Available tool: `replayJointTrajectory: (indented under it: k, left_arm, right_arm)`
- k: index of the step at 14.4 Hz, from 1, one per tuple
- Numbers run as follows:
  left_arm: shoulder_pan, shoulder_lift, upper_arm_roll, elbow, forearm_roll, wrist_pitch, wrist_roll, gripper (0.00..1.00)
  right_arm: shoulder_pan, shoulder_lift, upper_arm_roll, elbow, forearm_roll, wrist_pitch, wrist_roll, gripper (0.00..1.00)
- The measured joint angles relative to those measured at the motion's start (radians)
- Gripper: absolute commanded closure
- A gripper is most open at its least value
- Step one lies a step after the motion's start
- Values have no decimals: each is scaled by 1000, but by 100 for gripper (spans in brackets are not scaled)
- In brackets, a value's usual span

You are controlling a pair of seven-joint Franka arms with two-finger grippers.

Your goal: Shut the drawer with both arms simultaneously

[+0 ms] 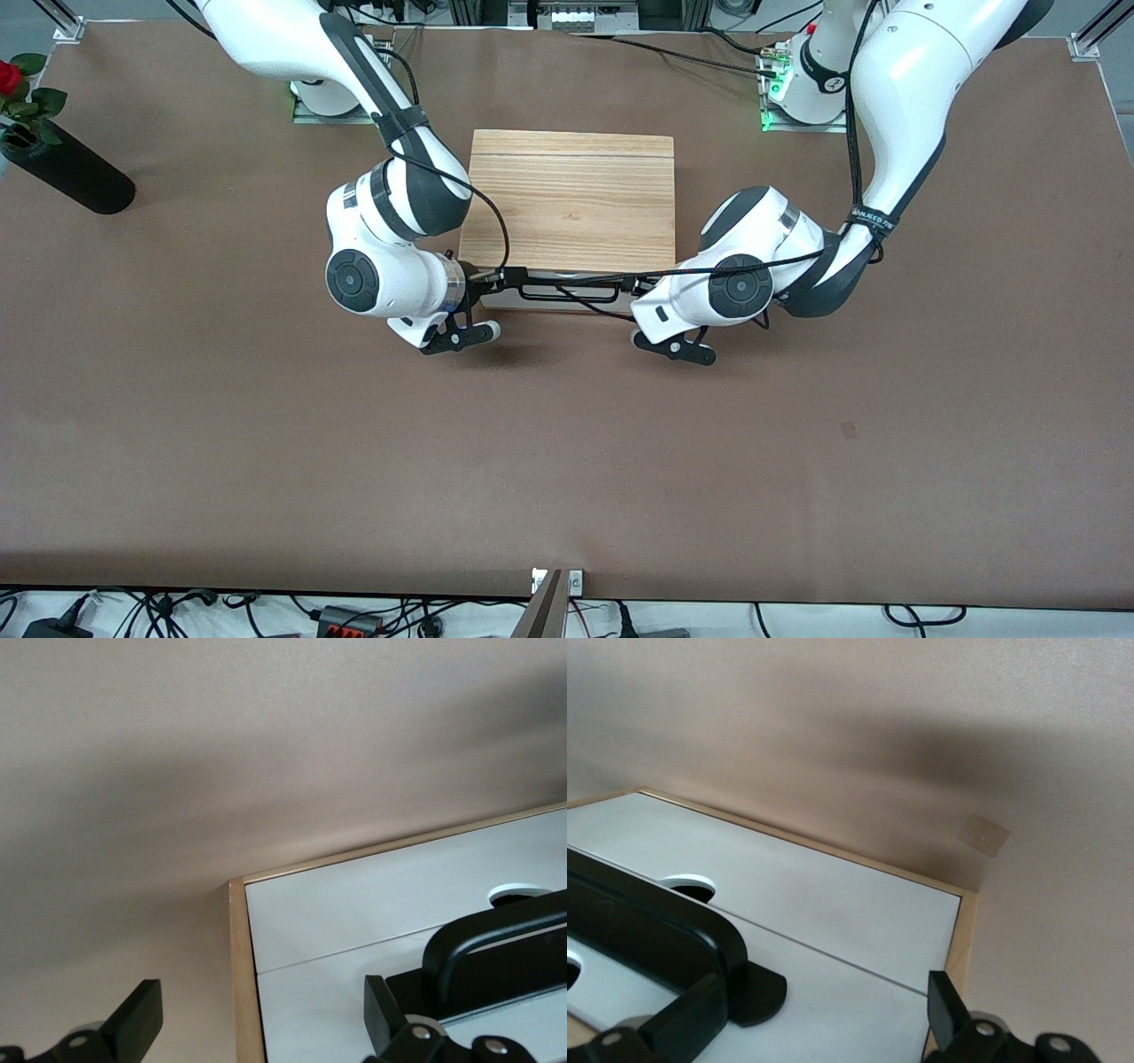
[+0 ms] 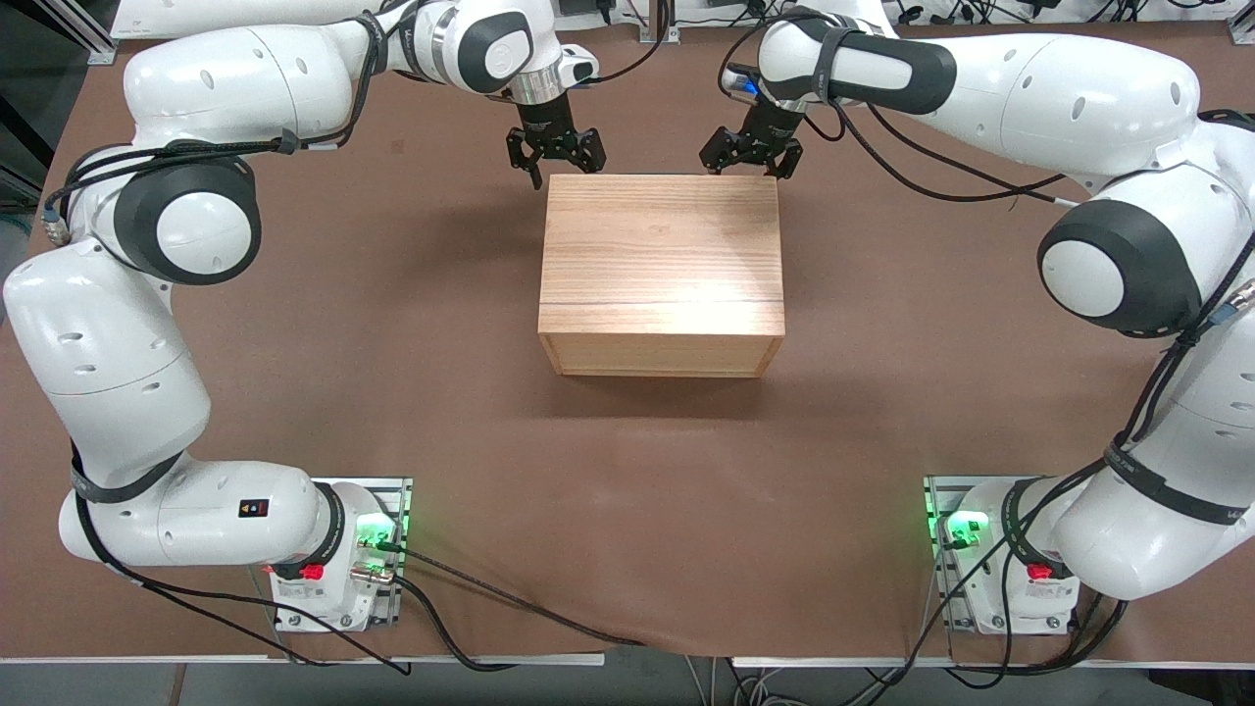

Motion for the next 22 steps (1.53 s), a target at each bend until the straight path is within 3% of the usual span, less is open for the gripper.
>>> replayJointTrajectory:
  k: [8,14,18,22]
  left_arm:
    - [20,-3,-3,29,0,-6,0,0]
    - [46,-9,5,144,0,-8,-1,0]
    - [60,-52,98,242,0,-106,-1,0]
    - [67,-128,247,314,0,-241,4,0]
  right_arm:
    - [-3,-20,-14,13,-27,-21,-2,0]
    - [-10,-142,-90,23,-245,-46,-2,0]
    - [-12,-222,-190,26,-409,-152,-39,0]
    - [-18,-305,-317,46,-474,-325,-172,0]
